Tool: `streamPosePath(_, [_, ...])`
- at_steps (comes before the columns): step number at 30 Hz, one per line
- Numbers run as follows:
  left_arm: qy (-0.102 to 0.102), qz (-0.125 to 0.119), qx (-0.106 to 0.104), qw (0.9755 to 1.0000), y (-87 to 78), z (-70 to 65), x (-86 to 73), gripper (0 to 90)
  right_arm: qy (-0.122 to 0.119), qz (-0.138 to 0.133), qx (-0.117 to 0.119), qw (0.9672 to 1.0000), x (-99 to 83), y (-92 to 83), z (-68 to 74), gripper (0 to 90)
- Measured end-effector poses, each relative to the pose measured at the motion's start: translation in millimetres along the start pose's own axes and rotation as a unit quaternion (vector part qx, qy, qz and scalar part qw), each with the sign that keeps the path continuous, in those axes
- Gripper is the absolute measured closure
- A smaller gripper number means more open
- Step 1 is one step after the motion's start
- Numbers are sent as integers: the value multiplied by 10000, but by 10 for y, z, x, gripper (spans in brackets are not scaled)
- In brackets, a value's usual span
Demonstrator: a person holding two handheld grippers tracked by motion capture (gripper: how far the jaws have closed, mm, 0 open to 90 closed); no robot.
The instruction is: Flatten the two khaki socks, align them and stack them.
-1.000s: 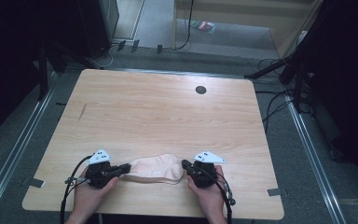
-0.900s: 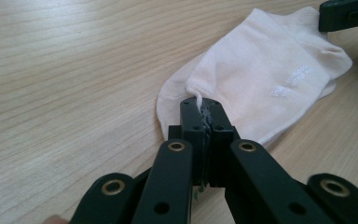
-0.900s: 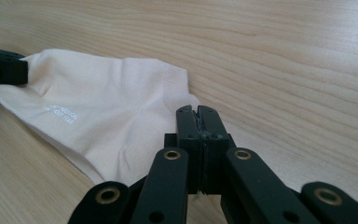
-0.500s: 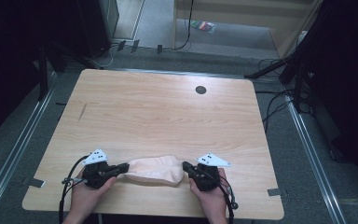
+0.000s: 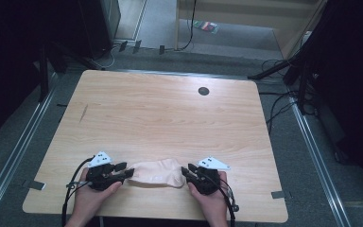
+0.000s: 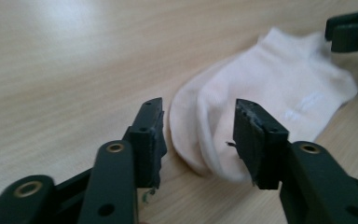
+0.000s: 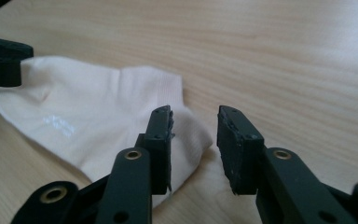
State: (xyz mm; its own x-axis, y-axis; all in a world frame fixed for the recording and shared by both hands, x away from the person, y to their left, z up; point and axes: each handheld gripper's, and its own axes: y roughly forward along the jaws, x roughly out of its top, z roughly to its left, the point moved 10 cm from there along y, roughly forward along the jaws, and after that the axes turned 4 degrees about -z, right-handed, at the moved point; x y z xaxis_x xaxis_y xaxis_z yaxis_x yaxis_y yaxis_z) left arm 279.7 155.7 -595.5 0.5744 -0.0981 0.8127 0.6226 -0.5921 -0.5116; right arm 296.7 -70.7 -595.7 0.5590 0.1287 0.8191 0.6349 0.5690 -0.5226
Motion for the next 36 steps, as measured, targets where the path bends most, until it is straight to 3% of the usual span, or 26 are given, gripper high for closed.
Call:
streamPosePath(4, [3,-570,6,9984,-129,-33,160,623,-116,-470,-123,9988,139,-84,55,650])
streamPosePath(7, [40,-636,-203,9978,-124,-88,167,662,-180,-479,13,9987,135,-64,147,727])
streamPosePath(9, [118,-647,-364,9972,-115,-146,156,721,-363,-388,55,9986,89,-5,210,781])
streamPosePath(11, [237,-523,-483,9972,-79,-218,124,775,-490,-231,66,9985,41,55,251,814])
streamPosePath(15, [279,122,-329,9990,75,-187,-68,830,-418,223,57,9989,-92,182,241,850])
streamPosePath(18, [287,361,-215,9987,138,-144,-144,831,-340,390,77,9986,-138,208,218,878])
streamPosePath(22, [396,461,-51,9981,169,-108,-171,888,-371,438,35,9983,-140,208,188,900])
streamPosePath(30, [320,364,25,9988,250,-16,-103,900,-322,352,-8,9989,-57,312,98,900])
streamPosePath(36, [204,288,69,9994,314,49,-43,900,-434,272,-89,9986,14,399,36,900])
